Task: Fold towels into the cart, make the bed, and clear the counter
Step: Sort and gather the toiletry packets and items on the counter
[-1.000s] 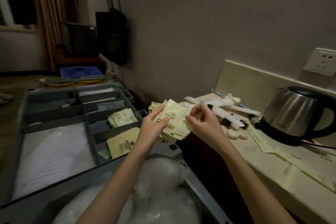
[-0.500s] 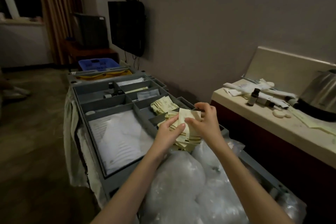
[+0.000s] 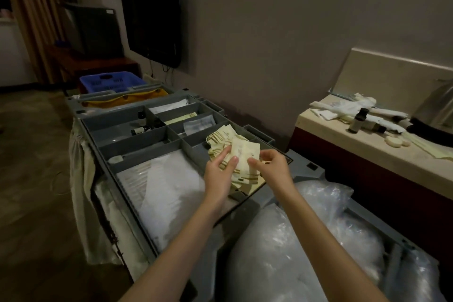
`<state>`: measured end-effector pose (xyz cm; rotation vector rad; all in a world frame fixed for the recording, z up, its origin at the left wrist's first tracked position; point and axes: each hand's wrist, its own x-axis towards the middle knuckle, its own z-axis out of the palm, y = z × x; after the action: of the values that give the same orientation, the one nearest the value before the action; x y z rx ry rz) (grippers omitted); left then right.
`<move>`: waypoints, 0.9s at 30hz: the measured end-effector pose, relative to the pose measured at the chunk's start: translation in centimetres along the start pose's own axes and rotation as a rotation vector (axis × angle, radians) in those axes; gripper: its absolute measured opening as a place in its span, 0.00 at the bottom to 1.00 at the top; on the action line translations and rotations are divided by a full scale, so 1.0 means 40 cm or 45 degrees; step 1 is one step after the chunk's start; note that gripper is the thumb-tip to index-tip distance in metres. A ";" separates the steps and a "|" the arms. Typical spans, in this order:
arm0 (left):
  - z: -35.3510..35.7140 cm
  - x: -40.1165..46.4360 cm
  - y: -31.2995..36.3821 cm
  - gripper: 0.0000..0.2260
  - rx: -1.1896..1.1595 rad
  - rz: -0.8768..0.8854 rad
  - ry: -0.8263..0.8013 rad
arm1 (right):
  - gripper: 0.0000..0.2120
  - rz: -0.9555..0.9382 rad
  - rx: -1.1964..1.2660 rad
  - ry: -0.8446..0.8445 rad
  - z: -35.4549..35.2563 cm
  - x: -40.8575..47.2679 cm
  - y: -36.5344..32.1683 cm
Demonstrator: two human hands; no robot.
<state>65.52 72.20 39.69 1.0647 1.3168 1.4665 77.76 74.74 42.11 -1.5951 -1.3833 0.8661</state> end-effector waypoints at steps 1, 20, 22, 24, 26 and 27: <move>-0.020 0.035 -0.011 0.16 -0.003 -0.011 -0.017 | 0.17 0.024 0.041 0.009 0.028 0.010 -0.010; -0.333 0.513 -0.071 0.14 0.087 -0.064 -0.814 | 0.09 0.391 0.325 0.546 0.462 0.184 -0.131; -0.333 0.538 -0.079 0.18 0.079 -0.040 -0.886 | 0.10 0.374 0.308 0.539 0.471 0.199 -0.132; -0.329 0.560 -0.086 0.25 0.004 -0.081 -0.927 | 0.12 0.357 0.265 0.548 0.486 0.219 -0.132; -0.316 0.585 -0.092 0.32 -0.105 -0.145 -0.933 | 0.18 0.362 0.186 0.537 0.496 0.244 -0.125; -0.307 0.597 -0.096 0.35 -0.127 -0.169 -0.928 | 0.21 0.385 0.137 0.514 0.497 0.256 -0.118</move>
<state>47.81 92.44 36.00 1.2537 0.7635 0.8939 59.56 88.03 38.38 -1.8023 -0.8148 0.7228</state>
